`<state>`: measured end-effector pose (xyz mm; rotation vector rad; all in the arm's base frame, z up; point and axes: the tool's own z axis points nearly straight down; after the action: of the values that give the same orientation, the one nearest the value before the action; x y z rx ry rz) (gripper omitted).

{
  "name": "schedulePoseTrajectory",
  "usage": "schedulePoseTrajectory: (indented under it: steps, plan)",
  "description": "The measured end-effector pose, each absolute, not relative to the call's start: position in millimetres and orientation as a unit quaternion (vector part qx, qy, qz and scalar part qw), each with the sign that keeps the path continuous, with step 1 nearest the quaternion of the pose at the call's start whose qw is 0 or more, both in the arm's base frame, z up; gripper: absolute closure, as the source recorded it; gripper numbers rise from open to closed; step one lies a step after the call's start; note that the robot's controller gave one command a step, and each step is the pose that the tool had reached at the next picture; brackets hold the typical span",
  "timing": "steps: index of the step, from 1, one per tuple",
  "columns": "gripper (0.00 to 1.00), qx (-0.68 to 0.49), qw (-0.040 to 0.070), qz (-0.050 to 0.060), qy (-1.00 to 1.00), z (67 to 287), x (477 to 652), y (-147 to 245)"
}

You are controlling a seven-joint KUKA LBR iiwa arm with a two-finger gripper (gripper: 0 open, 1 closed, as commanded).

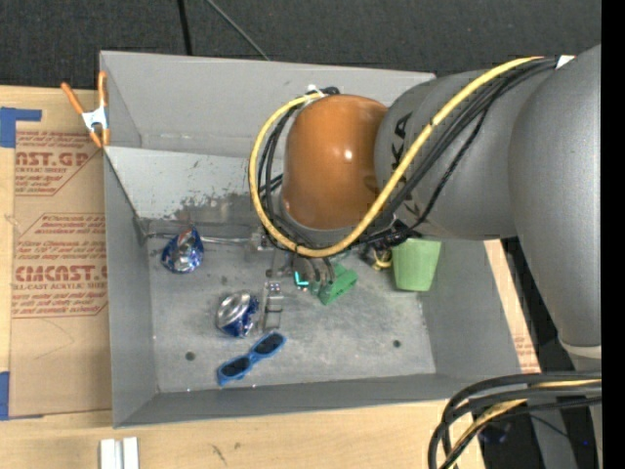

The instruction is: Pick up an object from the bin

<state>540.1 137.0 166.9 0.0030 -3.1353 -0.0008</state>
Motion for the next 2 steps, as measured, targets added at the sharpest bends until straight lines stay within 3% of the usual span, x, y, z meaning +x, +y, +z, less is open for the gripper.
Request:
schedulePoseTrajectory:
  steps: [1, 2]
  plan:
    - [0.00, 0.031, 0.001, 0.000, -1.000, 134, 539.3, 138]
    - [0.00, 0.017, 0.002, 0.000, -1.000, 66, 546.3, 123]
